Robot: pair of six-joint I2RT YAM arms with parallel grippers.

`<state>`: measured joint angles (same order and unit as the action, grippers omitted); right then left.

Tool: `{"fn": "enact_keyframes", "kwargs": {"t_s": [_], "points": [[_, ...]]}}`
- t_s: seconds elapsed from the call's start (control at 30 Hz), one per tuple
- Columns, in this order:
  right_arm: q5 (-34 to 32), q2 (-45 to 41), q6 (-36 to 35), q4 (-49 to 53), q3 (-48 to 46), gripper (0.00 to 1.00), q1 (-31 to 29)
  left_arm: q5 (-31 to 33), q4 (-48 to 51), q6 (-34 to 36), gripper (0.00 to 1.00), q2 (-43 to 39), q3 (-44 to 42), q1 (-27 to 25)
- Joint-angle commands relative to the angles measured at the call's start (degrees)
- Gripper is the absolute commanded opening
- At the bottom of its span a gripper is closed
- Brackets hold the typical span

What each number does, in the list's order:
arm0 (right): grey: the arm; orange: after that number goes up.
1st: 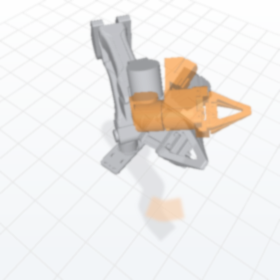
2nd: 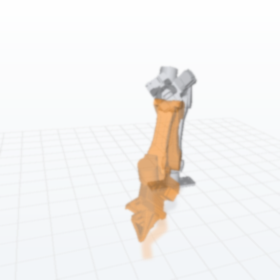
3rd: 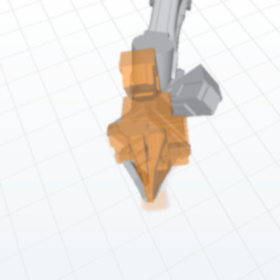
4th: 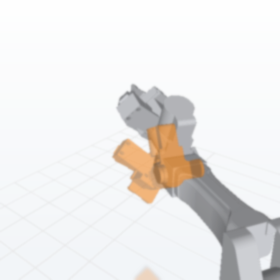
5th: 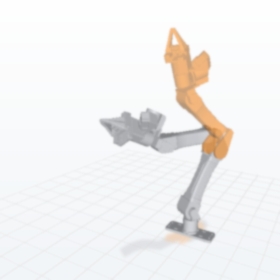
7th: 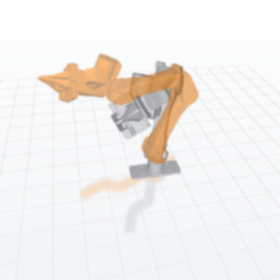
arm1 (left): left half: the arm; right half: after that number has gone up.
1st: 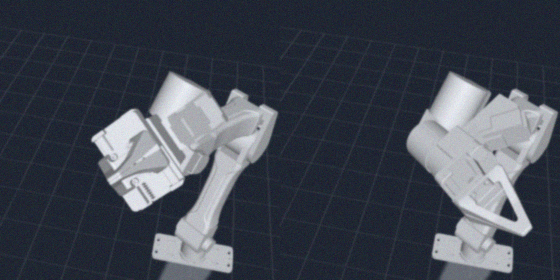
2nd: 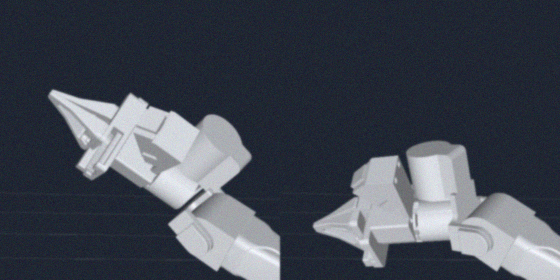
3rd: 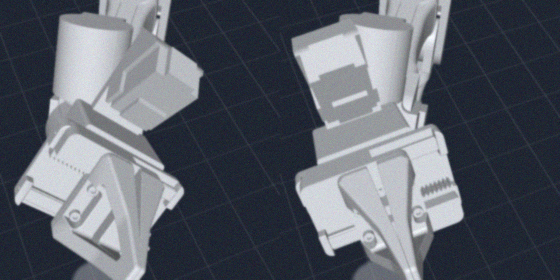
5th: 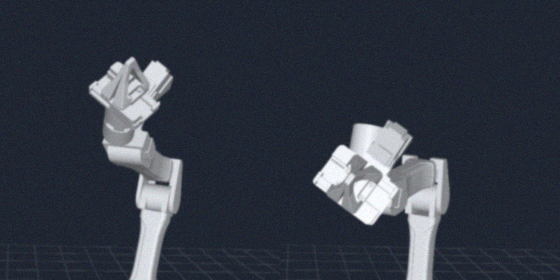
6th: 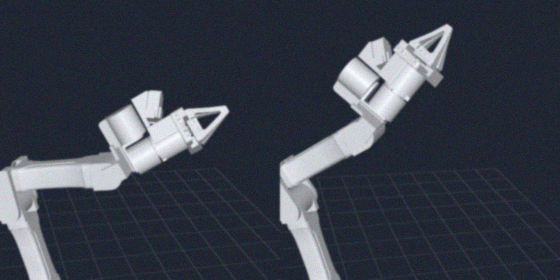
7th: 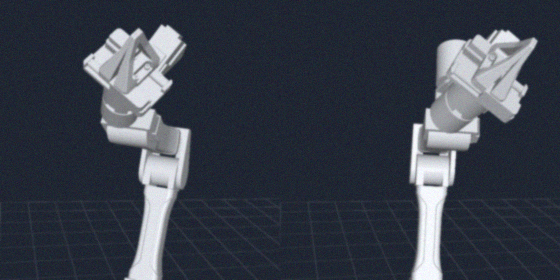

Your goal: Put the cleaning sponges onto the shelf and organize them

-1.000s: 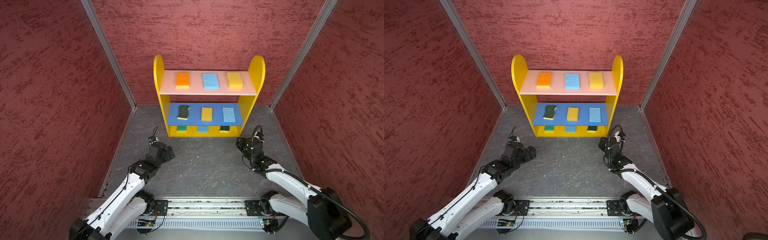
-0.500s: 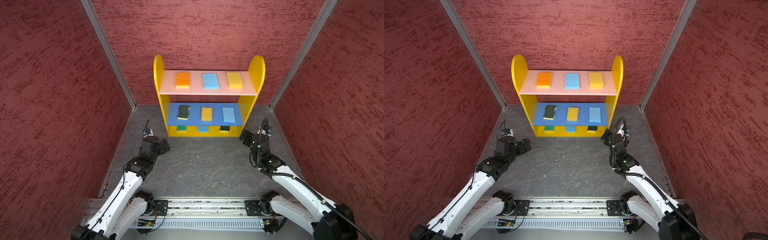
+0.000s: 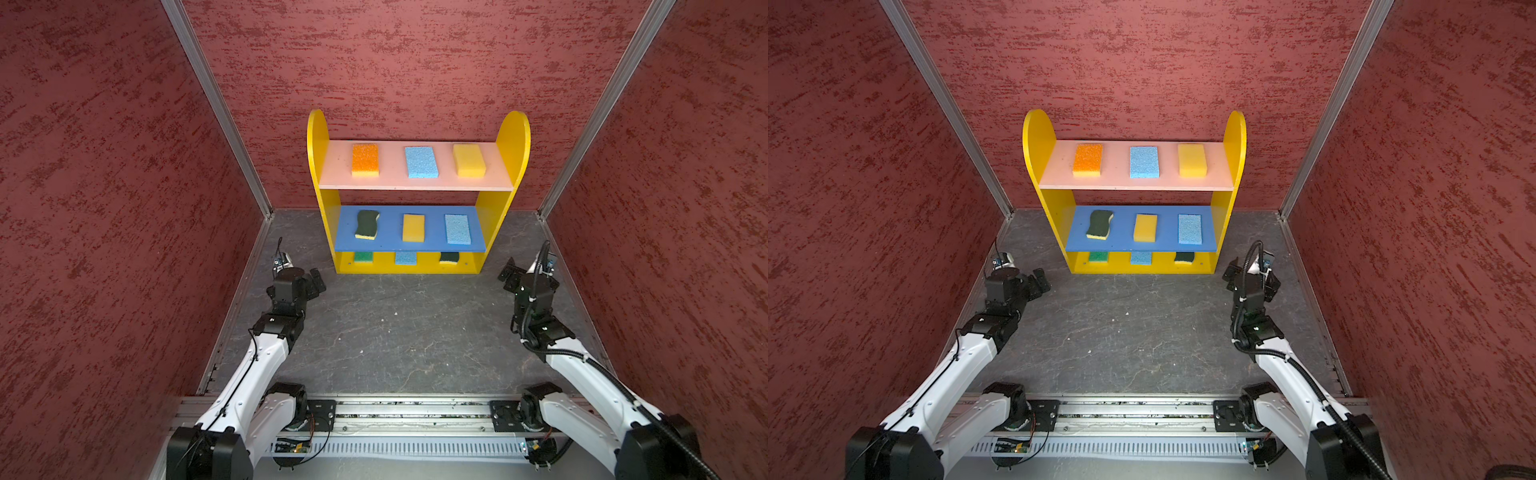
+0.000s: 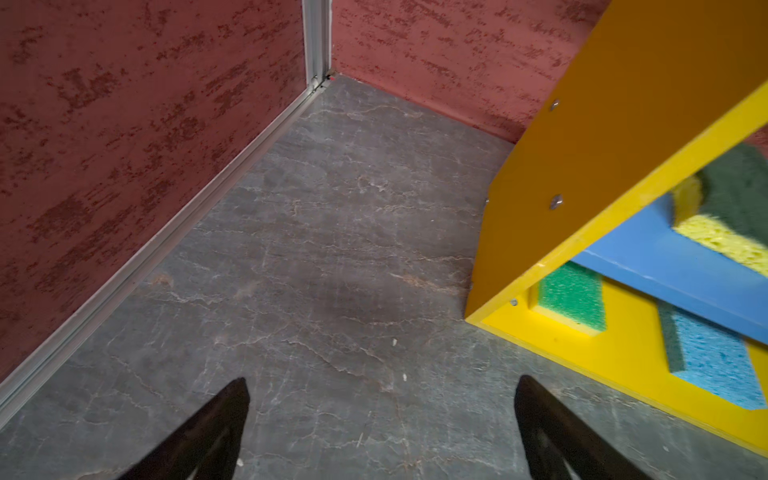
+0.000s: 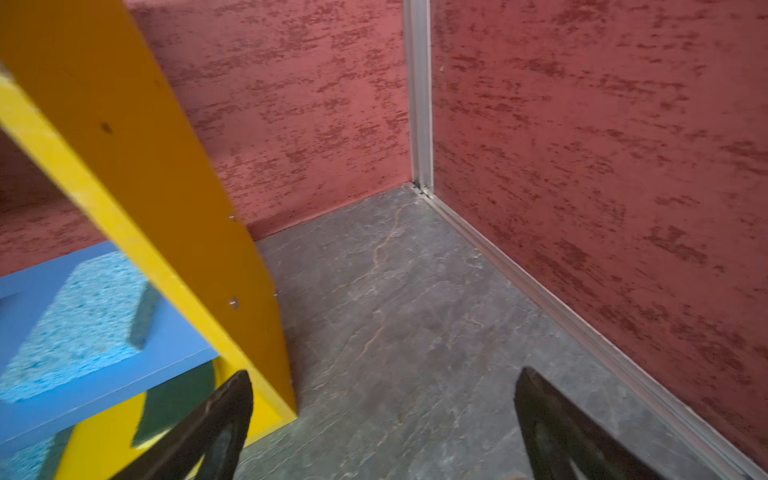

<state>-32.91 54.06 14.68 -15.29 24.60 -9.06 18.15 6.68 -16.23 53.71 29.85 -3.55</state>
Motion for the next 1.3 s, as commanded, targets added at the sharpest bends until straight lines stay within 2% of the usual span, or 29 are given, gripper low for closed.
{"fn": "enact_keyframes", "kwargs": {"t_s": [0.0, 0.2, 0.6, 0.83, 0.97, 1.17, 1.27], "points": [[3.8, 1.9, -2.4, -8.2, -1.7, 0.99, 3.7, 0.5, -7.9, 1.6, 0.99, 1.2, -1.8, 2.3], [3.7, 7.7, -4.1, -17.6, -4.9, 0.99, 6.1, -1.1, -13.8, 2.6, 0.99, 6.9, -2.9, 5.3], [7.2, 15.8, -4.6, -29.1, -7.3, 0.99, 10.6, -3.8, -30.8, 8.3, 1.00, 18.2, -3.8, 6.1], [8.6, 20.4, -5.1, -39.0, -9.3, 0.99, 11.3, -6.6, -35.5, 9.4, 0.99, 22.2, -3.2, 6.1], [10.9, 22.3, -6.7, -42.5, -9.4, 0.99, 11.4, -6.3, -38.0, 10.5, 0.99, 24.5, -3.2, 6.1], [14.0, 25.3, -7.8, -46.9, -10.5, 0.99, 11.5, -10.6, -43.5, 12.0, 0.99, 28.1, -3.0, 6.0], [15.3, 26.4, -8.3, -49.5, -11.4, 0.99, 11.5, -11.3, -42.9, 12.2, 0.99, 29.8, -2.2, 6.0]]}}
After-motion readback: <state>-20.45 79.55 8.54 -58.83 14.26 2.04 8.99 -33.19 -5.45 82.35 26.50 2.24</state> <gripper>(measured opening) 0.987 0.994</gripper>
